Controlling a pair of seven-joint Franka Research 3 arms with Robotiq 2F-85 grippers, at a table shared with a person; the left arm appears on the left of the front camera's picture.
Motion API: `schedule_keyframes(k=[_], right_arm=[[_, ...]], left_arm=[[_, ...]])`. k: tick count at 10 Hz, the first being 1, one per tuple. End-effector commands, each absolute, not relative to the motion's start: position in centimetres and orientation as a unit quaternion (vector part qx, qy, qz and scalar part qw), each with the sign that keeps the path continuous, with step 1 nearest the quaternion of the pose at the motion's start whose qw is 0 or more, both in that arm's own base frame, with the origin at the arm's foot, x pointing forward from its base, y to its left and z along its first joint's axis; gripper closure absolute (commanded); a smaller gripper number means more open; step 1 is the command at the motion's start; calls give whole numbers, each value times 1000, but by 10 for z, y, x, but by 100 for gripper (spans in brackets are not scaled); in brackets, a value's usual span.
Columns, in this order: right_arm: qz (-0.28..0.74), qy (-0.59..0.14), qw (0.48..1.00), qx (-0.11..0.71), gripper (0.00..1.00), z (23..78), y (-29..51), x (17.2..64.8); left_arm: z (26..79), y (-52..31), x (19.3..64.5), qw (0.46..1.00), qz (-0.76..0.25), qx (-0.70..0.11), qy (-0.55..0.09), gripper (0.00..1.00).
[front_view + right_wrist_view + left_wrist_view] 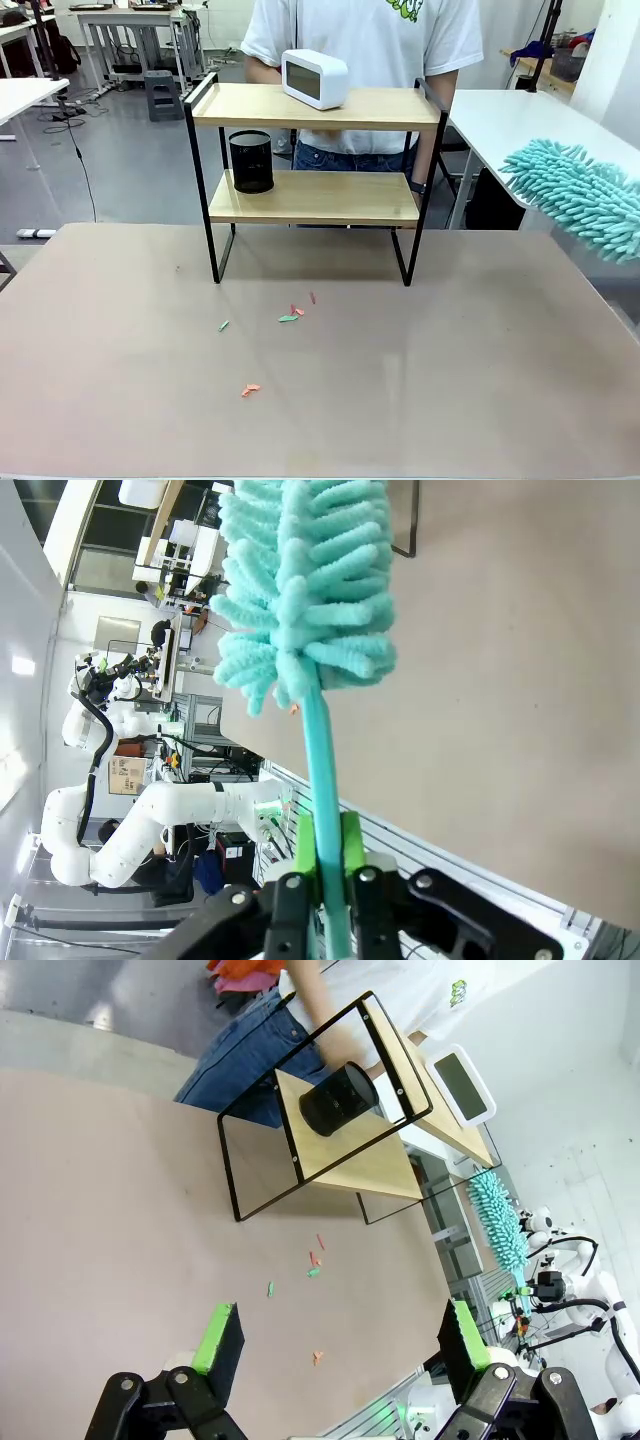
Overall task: Clean the shelf.
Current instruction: Hand the Duster back to the human.
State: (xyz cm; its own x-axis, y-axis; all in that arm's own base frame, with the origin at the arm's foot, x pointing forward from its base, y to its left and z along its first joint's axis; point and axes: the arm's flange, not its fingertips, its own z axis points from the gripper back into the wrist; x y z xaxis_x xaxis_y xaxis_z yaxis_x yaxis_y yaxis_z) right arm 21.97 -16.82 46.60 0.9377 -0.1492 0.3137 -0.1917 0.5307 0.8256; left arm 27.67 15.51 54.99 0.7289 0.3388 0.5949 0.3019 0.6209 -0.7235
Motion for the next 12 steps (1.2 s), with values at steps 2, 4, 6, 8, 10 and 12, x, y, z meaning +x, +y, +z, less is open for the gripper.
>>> schedule_keyframes(k=[2,4,6,8,10,12], right_arm=[[27,-201,850,486,88,482,-173,212],[151,-246,843,455,88,565,-149,234],[320,-189,822,432,88,636,-90,249],[471,-72,792,381,88,644,-34,240],[514,-3,781,354,88,635,-2,242],[545,49,760,352,88,623,23,243]], left_arm=[[571,128,278,823,-79,-450,-339,0],[624,63,306,820,-241,-438,-277,0],[652,-14,336,813,-340,-419,-216,0],[656,-62,359,804,-393,-412,-174,0],[643,-93,371,778,-466,-404,-123,0],[615,-120,372,762,-506,-396,-84,0]])
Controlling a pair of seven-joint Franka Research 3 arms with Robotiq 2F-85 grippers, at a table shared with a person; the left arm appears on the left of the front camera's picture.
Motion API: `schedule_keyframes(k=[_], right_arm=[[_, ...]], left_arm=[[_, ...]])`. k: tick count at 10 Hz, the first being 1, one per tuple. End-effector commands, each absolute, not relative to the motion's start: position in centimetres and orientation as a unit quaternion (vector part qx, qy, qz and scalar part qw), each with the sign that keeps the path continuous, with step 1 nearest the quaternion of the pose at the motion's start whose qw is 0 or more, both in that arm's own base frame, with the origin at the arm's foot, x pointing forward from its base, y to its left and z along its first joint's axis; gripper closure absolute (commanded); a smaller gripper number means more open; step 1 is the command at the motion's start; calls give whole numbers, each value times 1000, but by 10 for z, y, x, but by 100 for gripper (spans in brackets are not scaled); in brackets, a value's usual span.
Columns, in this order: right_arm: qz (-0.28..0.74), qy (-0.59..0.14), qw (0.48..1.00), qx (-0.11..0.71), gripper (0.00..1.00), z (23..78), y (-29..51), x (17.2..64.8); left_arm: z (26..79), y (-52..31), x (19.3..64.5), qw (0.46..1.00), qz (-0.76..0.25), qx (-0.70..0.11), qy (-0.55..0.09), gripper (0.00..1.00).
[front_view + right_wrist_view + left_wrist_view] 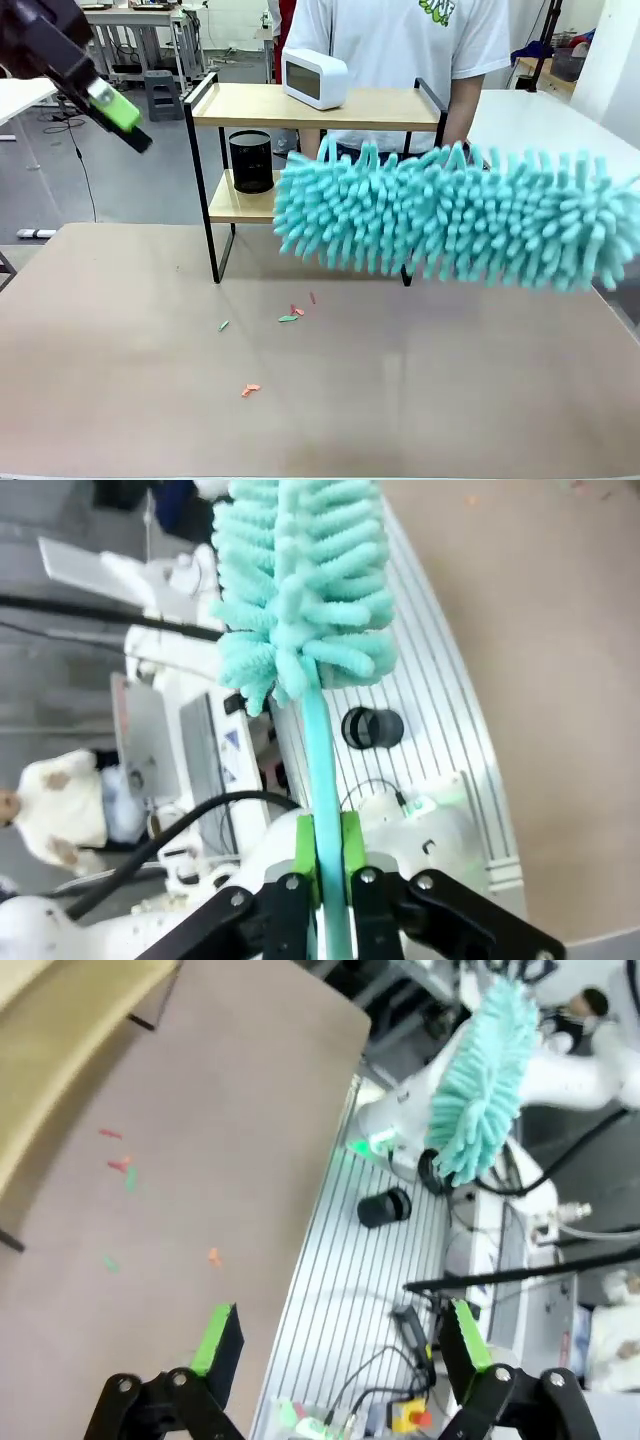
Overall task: Clean the shelf.
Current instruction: Hand the Duster back to the human.
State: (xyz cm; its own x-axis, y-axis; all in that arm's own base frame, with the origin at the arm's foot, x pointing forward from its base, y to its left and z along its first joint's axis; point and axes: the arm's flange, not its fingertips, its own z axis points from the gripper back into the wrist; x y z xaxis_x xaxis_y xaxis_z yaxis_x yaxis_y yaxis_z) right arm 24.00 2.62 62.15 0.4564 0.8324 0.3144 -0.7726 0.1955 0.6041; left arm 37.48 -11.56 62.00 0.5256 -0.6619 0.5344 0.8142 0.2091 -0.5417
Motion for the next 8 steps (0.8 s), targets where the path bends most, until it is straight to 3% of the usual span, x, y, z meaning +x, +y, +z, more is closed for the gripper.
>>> schedule_keyframes(k=[1,2,4,5,6,8], right_arm=[[557,69,750,348,88,615,35,244],[523,32,775,353,88,608,35,248],[533,61,765,355,88,612,38,246],[541,74,749,375,88,606,36,255],[570,94,723,379,88,605,57,267],[581,107,715,374,88,609,82,283]], left_arm=[[599,-134,374,756,-507,-406,-85,0],[583,-132,376,775,-479,-408,-61,0],[608,-128,375,764,-493,-408,-80,0],[591,-137,377,765,-492,-410,-63,0],[586,-160,383,758,-499,-410,-90,0],[577,-189,391,732,-519,-434,-81,0]])
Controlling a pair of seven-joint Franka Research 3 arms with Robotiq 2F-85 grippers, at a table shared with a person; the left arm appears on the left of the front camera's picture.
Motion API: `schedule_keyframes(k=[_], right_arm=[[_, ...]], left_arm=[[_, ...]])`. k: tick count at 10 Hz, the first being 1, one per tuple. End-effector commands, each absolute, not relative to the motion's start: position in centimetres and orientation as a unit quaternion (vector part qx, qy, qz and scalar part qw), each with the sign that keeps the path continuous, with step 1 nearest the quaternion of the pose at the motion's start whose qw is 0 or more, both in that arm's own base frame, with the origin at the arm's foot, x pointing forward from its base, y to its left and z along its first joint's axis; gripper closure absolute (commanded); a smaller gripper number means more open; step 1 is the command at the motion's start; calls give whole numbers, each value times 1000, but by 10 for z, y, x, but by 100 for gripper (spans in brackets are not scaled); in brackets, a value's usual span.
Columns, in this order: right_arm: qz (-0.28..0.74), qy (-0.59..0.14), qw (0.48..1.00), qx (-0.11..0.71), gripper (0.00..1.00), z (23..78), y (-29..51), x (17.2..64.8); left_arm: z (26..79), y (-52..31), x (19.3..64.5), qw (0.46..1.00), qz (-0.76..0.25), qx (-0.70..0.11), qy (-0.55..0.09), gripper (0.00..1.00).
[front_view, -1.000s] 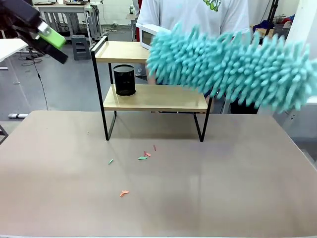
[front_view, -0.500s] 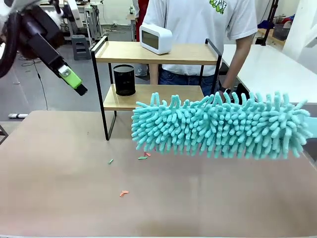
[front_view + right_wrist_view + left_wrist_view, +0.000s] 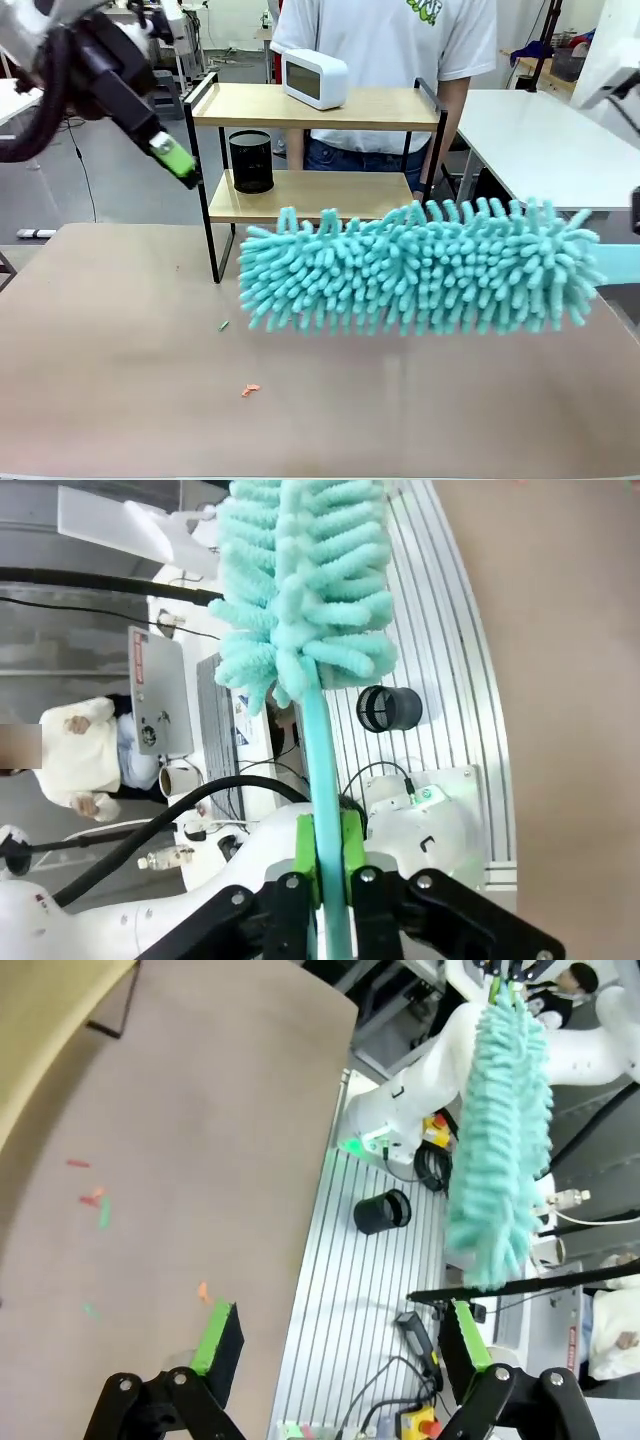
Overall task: Clean the shelf.
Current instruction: Hand the Duster back to the human.
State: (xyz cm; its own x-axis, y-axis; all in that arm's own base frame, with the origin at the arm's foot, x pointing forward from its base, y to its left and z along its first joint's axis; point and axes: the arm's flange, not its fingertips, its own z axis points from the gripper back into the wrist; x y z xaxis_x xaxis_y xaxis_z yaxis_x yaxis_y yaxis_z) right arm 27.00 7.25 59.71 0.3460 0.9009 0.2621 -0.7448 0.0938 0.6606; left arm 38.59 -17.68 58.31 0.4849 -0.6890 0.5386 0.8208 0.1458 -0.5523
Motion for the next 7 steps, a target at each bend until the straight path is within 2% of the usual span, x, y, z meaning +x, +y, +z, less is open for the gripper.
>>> schedule_keyframes(k=[1,3,7], right_arm=[[576,113,721,368,88,606,94,292],[583,120,706,384,88,596,121,310],[580,98,697,409,88,590,140,333]], left_arm=[[572,-200,391,722,-527,-441,-81,0],[569,-227,384,690,-549,-462,-93,0],[565,-247,365,642,-581,-496,-69,0]])
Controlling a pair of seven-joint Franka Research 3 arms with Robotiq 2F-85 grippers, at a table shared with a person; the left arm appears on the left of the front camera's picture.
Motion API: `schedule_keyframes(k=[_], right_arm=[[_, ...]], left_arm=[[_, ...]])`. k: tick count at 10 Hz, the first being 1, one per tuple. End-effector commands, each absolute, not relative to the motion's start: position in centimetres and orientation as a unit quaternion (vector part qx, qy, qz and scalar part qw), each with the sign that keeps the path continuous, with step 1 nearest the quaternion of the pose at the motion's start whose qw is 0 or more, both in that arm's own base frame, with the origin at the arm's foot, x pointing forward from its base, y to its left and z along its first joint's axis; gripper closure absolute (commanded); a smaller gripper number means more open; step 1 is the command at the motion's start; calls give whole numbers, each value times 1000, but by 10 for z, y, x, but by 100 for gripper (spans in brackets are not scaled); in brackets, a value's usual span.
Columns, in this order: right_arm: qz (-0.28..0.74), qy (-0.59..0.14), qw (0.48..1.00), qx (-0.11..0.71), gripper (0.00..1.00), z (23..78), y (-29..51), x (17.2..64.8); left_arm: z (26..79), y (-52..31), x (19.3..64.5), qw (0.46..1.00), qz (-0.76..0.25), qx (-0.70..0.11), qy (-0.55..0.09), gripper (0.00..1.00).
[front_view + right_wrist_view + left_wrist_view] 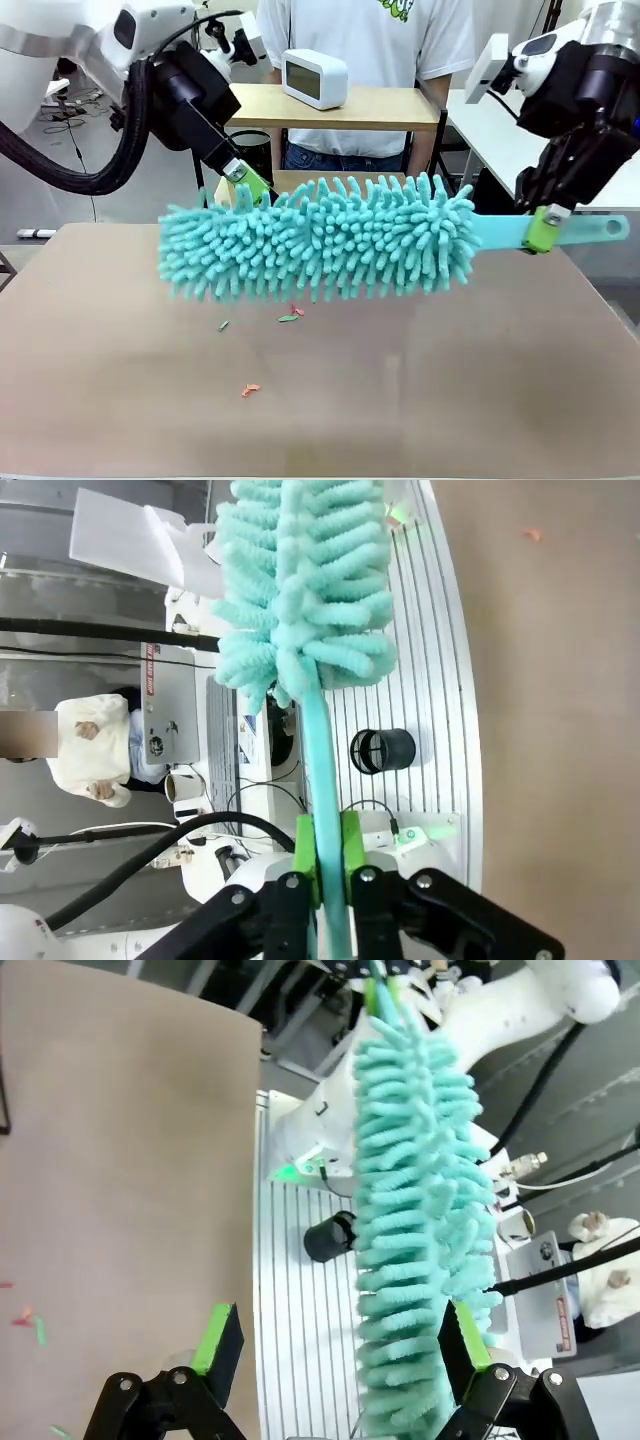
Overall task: Clean the shelf.
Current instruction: Hand the Duster back to the human.
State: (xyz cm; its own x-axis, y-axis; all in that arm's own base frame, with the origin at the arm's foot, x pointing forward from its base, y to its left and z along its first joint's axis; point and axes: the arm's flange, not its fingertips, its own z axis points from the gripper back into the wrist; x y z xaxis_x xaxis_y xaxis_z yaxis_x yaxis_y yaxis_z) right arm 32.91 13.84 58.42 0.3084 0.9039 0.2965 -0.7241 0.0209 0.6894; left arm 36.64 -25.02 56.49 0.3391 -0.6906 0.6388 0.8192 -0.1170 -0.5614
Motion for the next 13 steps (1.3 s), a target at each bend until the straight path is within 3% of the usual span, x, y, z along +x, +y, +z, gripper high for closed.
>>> schedule_keyframes(k=[1,11,12,13], right_arm=[[575,94,697,418,88,589,141,337],[559,78,704,431,88,585,141,345],[559,77,704,431,88,585,141,345],[558,78,705,431,88,585,141,345]], left_arm=[[563,-248,362,639,-587,-493,-60,0],[562,-263,341,606,-625,-492,-17,0],[561,-263,341,616,-634,-467,-29,6],[561,-264,341,615,-636,-466,-21,58]])
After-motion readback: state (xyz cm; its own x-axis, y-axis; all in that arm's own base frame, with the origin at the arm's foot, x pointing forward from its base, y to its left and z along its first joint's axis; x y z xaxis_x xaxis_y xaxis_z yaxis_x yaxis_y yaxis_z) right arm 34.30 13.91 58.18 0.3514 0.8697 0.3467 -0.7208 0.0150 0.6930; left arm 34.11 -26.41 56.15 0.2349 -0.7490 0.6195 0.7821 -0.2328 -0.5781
